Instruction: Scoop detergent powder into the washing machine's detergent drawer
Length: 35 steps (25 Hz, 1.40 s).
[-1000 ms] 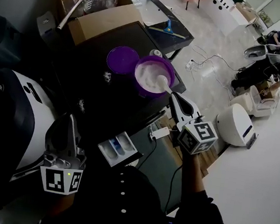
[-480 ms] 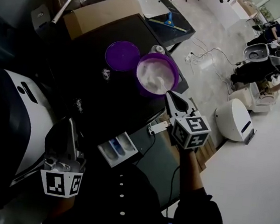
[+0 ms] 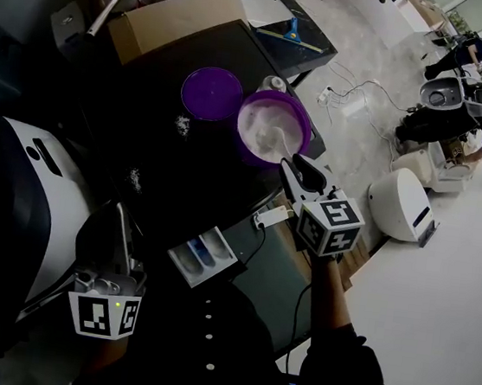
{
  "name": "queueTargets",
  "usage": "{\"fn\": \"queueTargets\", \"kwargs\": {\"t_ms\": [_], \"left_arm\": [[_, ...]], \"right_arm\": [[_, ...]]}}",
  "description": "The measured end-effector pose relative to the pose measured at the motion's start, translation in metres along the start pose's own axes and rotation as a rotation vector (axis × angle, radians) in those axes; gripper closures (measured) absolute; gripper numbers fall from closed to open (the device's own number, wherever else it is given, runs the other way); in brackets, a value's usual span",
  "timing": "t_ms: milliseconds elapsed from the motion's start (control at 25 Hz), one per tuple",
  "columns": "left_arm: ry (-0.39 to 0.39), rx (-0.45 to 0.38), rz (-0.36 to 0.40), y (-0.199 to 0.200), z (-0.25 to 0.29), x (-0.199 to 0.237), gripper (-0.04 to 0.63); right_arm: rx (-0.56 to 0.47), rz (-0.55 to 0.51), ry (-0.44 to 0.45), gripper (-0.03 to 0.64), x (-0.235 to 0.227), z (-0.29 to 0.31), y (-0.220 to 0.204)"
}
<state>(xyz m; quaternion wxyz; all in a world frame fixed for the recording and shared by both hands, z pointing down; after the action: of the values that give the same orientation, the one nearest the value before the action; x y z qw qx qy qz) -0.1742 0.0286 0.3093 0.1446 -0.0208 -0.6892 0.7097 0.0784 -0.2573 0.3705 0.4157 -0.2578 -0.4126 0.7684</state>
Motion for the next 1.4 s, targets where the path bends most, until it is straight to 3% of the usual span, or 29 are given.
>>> {"fn": "queueTargets", "kwargs": {"t_ms": [320,480,600,840,1400], "left_arm": [[0.002,-0.004,0.004,0.001,-0.002,-0.001,0.581],[0.000,-0.021,0.013,0.007,-0.005,-0.004,0.581],[-0.004,-0.039,0.022,0.011,-0.005,-0.007,0.582],[-0.021,-0.076,0.046,0.025,-0.008,-0.017,0.581],[-0.033,-0.169,0.099,0.049,-0.028,-0.035,0.581]], "right_arm": [[-0.034,-0.006,-0.015,0.477,0.001,-0.005,0.001],[-0.145,0.011,-0.063,0.468,0.002,-0.025,0.008],[-0.231,-0.016,-0.101,0.558,0.004,-0.045,0.012],[-0.397,-0.052,-0.072,0.583,0.021,-0.082,0.018],[-0.579,-0.004,-0.132,0.586,0.043,-0.155,0.023]]}}
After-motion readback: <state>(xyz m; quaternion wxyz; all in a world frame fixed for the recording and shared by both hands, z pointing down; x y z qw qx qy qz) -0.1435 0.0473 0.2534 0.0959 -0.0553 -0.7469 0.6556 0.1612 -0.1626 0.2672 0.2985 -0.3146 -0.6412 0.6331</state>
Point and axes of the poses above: the fingertips, and each gripper's own axes: z forward along the fingers, x to its left, y out of its top, the point moved 10 cm from there along -z, backward along the fingers, and after that the axes turned 5 degrees about -z, right-handed, at the moved point
